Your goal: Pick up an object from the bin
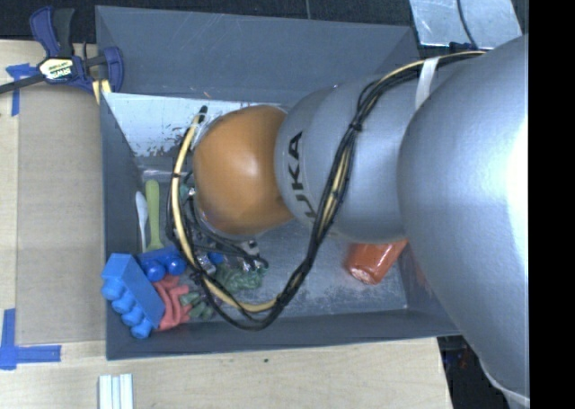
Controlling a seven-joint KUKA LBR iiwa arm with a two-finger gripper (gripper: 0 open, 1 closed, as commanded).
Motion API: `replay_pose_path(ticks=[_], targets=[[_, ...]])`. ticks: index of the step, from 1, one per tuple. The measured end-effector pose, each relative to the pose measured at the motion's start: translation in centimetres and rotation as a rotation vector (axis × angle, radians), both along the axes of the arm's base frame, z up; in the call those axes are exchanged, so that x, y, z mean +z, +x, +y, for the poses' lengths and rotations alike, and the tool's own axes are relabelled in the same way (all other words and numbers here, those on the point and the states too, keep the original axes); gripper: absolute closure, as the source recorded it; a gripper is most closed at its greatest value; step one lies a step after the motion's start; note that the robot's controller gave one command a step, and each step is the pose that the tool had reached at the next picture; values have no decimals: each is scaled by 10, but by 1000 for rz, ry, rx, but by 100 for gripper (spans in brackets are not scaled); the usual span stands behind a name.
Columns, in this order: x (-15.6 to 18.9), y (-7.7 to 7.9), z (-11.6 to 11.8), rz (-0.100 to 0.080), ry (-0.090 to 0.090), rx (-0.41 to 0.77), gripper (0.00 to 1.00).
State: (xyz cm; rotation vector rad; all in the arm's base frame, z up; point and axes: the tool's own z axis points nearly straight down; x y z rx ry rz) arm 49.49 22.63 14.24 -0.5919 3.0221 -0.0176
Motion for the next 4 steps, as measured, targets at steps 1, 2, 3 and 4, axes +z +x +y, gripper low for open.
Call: replay_pose_path(ticks=[1, 2, 3, 4], targets=[[45, 1, 1, -6, 3, 1, 100], [86, 2, 1, -8, 4, 1, 100], [108, 2, 2, -9, 5, 1, 100], [124, 2, 2, -10, 5, 0, 100]])
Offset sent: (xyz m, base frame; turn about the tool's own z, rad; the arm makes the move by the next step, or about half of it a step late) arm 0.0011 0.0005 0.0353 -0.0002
